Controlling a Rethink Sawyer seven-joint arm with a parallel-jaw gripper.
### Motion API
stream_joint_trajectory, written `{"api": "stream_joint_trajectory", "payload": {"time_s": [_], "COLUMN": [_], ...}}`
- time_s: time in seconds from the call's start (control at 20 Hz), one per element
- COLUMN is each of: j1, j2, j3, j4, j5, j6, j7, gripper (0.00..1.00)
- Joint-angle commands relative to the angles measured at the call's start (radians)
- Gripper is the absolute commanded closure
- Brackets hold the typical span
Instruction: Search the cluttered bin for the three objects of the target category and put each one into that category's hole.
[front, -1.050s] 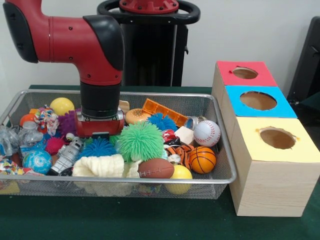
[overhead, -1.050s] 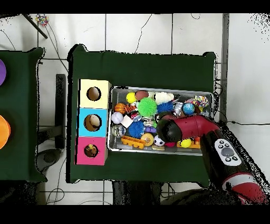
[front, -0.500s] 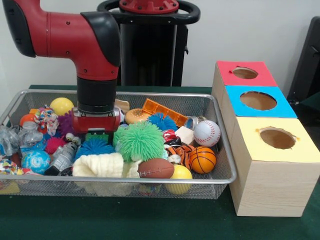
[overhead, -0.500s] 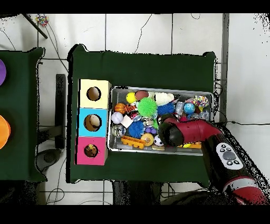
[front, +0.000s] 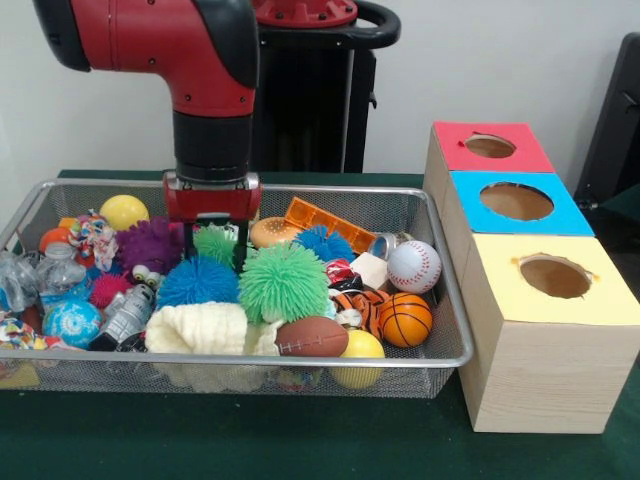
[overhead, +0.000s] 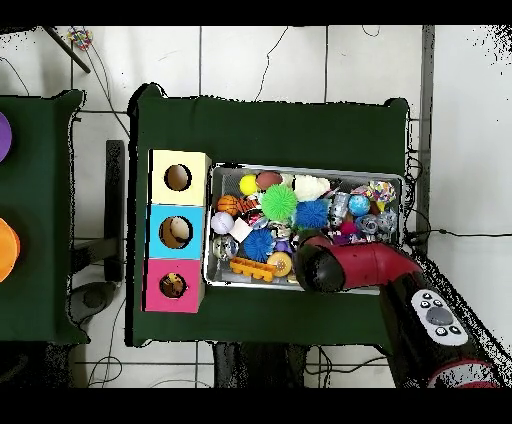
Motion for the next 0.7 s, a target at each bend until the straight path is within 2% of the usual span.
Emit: {"api": "stream_joint_trajectory", "payload": {"time_s": [0.05, 0.25, 0.45, 0.7], "j1": [0.019, 0.017, 0.066, 0.159], "j2": [-0.116, -0.17, -0.187, -0.127], "j3": [0.029, 0.058, 0.028, -0.028], "j4": [0.171, 0.207, 0.202, 0.141], "j5": [0.101, 0.153, 0.153, 0.167], "j6": [0.196, 0.225, 0.169, 0.114], "j7": [0.054, 0.044, 0.096, 0.182], "gripper": [0.0, 0.0, 0.0, 0.0]}}
